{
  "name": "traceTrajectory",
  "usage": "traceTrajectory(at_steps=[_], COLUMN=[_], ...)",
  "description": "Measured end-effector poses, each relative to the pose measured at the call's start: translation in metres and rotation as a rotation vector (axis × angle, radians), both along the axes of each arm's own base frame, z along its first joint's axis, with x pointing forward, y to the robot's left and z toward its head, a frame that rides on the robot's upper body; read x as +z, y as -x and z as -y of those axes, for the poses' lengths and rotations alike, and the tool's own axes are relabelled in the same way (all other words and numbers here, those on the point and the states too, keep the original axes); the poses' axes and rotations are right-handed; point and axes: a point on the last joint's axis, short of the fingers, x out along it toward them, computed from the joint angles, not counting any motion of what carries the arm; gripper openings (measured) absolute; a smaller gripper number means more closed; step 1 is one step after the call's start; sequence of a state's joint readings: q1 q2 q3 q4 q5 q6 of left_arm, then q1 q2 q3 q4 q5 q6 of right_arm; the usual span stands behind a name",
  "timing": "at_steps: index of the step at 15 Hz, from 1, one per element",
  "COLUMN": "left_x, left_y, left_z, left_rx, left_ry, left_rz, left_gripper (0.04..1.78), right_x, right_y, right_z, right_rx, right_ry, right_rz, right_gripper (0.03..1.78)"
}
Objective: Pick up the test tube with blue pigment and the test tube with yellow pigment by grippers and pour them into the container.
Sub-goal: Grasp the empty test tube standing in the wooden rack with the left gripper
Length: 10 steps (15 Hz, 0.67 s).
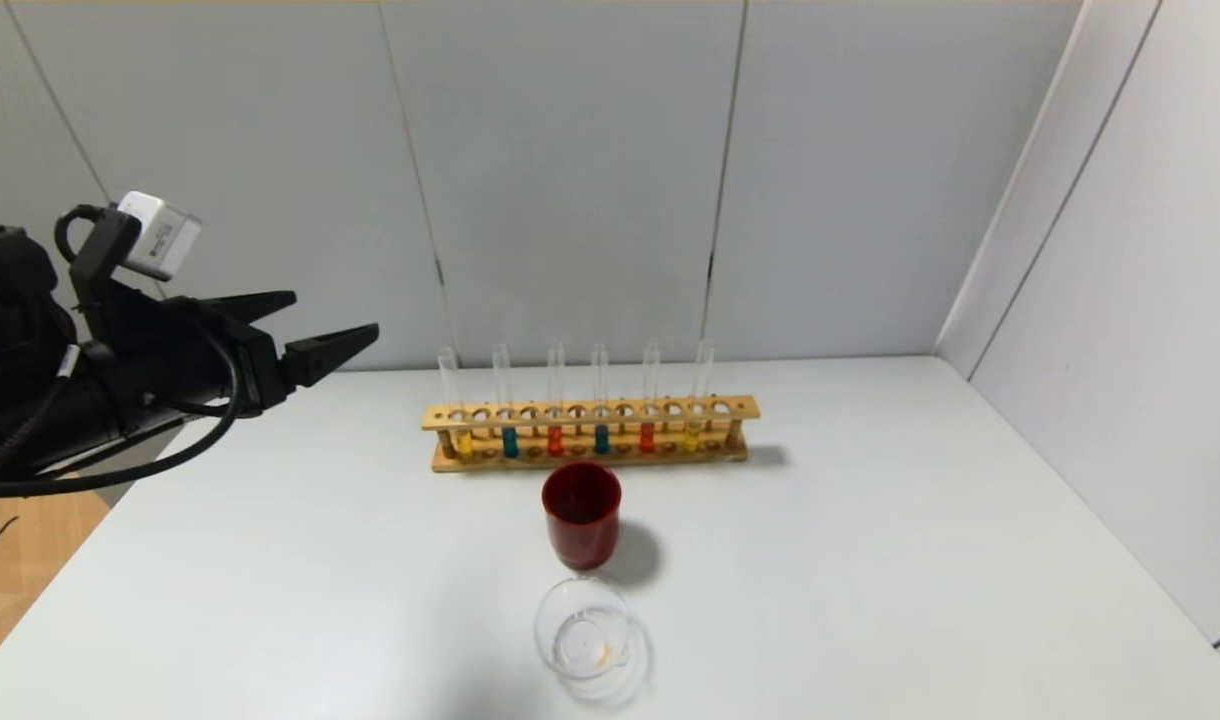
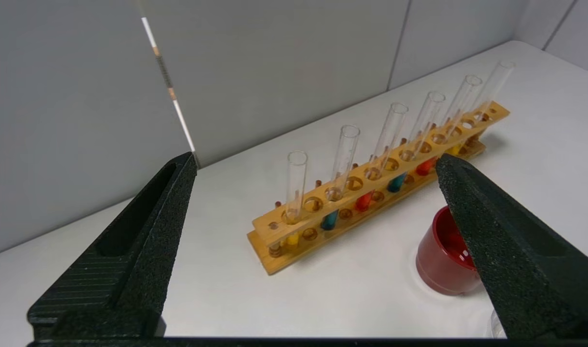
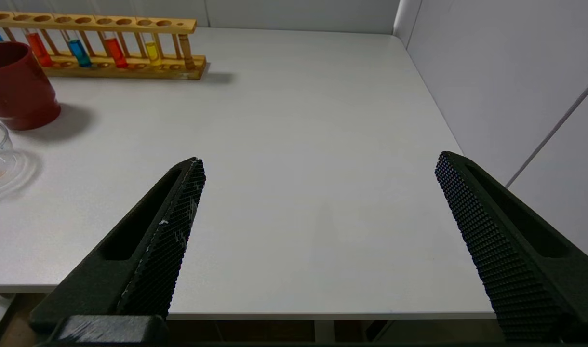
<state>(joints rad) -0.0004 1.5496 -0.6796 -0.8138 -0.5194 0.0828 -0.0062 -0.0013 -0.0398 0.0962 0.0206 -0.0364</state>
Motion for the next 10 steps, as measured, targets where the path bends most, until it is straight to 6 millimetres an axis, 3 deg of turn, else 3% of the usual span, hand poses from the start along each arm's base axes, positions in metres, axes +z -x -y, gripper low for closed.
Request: traceTrajectory(at_steps=[6,10], left_x=[-0.058,-0.097], left_y=[-0.04,-0.064], left_z=[-0.004,-0.001], left_rx=[-0.003,-0.013], left_ry=[0.004,0.003], left_rz=[-0.063,0.002], left_gripper=[1.75,1.75], right_x=[0.0,0.0], right_y=[0.0,0.0], right_z=[0.0,0.0], right_rx=[0.0,0.0], right_ry=[0.0,0.0], right_rz=[0.0,0.0], right_gripper=[1.74,1.74])
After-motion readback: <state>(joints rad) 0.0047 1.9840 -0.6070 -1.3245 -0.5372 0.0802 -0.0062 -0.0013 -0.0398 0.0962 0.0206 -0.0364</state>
